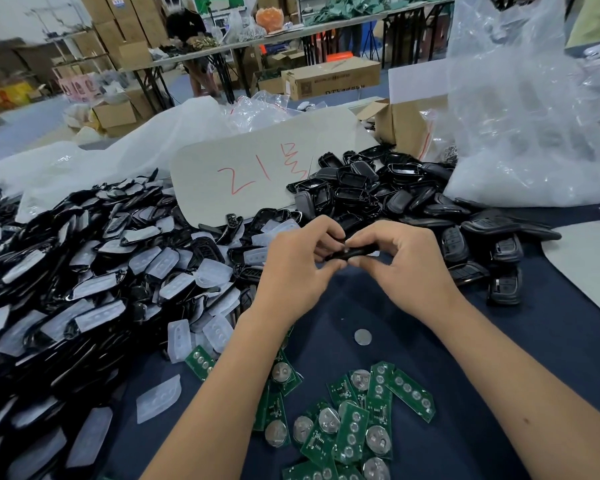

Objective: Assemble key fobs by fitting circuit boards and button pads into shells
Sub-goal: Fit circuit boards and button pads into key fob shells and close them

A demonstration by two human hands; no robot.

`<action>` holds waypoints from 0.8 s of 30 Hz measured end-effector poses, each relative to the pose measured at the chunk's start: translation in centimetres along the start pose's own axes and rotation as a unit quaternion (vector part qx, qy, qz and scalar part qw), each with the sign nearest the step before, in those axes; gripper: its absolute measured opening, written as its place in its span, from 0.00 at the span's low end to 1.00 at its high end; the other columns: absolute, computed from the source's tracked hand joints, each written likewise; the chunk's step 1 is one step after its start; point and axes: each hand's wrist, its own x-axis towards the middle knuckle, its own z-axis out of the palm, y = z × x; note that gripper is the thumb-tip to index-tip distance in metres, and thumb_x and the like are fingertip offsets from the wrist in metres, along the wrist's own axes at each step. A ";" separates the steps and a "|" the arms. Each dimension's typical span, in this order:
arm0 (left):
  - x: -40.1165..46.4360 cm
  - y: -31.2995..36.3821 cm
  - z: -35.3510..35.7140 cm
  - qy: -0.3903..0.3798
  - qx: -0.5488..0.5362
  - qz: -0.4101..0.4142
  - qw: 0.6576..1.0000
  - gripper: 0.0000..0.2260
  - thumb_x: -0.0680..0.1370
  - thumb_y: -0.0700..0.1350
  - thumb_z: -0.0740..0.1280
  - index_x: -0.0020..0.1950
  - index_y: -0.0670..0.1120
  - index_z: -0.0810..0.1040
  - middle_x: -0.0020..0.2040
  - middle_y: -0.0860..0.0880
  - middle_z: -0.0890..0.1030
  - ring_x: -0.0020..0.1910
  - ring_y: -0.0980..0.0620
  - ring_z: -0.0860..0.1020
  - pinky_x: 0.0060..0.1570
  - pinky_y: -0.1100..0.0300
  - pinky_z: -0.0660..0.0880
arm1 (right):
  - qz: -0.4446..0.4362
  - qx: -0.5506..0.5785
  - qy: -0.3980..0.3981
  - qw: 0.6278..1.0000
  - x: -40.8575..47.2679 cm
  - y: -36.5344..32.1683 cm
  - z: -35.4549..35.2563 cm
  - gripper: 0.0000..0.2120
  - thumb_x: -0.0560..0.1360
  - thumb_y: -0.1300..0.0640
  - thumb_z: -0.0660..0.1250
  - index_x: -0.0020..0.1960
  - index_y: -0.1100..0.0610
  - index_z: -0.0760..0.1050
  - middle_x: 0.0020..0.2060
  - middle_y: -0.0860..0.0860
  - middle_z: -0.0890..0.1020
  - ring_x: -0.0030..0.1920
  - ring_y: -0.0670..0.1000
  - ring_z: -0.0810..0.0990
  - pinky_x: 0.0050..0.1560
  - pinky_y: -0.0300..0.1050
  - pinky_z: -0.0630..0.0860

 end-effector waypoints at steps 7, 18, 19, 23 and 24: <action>-0.1 1.0 0.8 0.017 -0.273 -0.204 0.940 0.14 0.73 0.31 0.76 0.54 0.42 0.79 0.43 0.43 0.80 0.42 0.47 0.84 0.46 0.54 0.84 | 0.119 0.198 0.049 0.972 0.2 0.4 0.5 0.15 0.77 0.63 0.75 0.61 0.52 0.81 0.53 0.50 0.87 0.56 0.47 0.85 0.59 0.43 0.81; 0.1 1.4 0.5 -0.046 -0.518 -0.290 0.803 0.15 0.72 0.28 0.72 0.58 0.33 0.77 0.52 0.37 0.82 0.49 0.44 0.85 0.48 0.57 0.83 | 0.172 0.208 0.011 0.963 0.1 0.3 1.0 0.13 0.81 0.49 0.71 0.40 0.50 0.86 0.23 0.41 0.72 0.24 0.42 0.66 0.26 0.35 0.64; 0.1 1.3 0.5 -0.051 -0.519 -0.289 0.803 0.15 0.71 0.28 0.72 0.56 0.34 0.78 0.50 0.39 0.83 0.48 0.45 0.86 0.48 0.57 0.83 | 0.188 0.221 0.004 0.957 0.1 0.2 1.0 0.14 0.81 0.49 0.71 0.39 0.52 0.85 0.23 0.42 0.69 0.24 0.44 0.63 0.25 0.37 0.62; 0.0 1.2 0.5 -0.067 -0.521 -0.281 0.803 0.17 0.67 0.31 0.74 0.54 0.36 0.79 0.48 0.42 0.85 0.48 0.46 0.86 0.48 0.56 0.83 | 0.218 0.259 -0.023 0.941 0.2 -0.4 0.8 0.18 0.82 0.52 0.70 0.34 0.52 0.83 0.23 0.44 0.65 0.24 0.45 0.59 0.24 0.38 0.59; -0.1 1.1 0.5 -0.068 -0.520 -0.280 0.804 0.17 0.66 0.32 0.75 0.54 0.36 0.79 0.47 0.42 0.85 0.48 0.46 0.86 0.48 0.56 0.83 | 0.218 0.261 -0.024 0.940 0.2 -0.5 0.8 0.19 0.82 0.53 0.70 0.32 0.51 0.82 0.23 0.44 0.65 0.24 0.45 0.58 0.24 0.38 0.59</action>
